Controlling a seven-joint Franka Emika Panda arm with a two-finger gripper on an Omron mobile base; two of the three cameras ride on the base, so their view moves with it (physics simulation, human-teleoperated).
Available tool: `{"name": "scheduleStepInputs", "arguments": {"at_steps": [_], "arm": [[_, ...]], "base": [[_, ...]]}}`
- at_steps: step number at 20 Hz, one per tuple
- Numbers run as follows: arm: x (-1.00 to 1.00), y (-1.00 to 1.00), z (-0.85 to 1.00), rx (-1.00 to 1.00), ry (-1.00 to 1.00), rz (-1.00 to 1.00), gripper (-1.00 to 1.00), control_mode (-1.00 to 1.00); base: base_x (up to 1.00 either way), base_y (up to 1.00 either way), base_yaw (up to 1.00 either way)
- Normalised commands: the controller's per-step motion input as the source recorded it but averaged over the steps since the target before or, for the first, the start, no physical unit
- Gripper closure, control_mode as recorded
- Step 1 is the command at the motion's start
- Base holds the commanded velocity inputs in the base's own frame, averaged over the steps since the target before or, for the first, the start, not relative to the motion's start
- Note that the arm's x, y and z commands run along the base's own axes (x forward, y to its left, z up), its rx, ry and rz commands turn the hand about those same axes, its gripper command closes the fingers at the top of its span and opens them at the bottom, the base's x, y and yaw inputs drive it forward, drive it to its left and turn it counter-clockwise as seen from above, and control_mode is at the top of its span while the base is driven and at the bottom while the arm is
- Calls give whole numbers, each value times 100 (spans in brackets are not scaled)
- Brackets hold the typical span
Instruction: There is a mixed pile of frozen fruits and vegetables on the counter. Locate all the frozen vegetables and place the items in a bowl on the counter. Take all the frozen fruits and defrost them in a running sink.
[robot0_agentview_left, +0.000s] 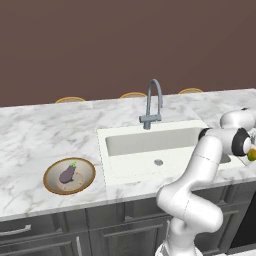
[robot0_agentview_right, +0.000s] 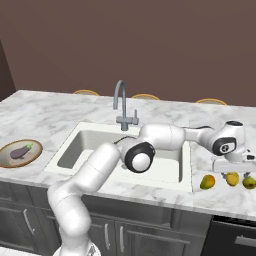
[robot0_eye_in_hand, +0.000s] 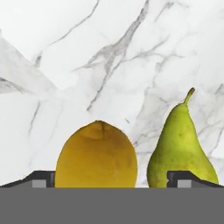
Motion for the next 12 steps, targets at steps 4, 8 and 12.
{"name": "scheduleStepInputs", "arguments": {"at_steps": [4,8,12], "arm": [[-5,-6,-22,0,3,-4,-100,-100],[-6,0,-27,1,3,-4,-100,-100],[-12,0,-30,3,6,-6,100,-100]], "base": [[0,0,0],[0,0,0],[0,0,0]]}}
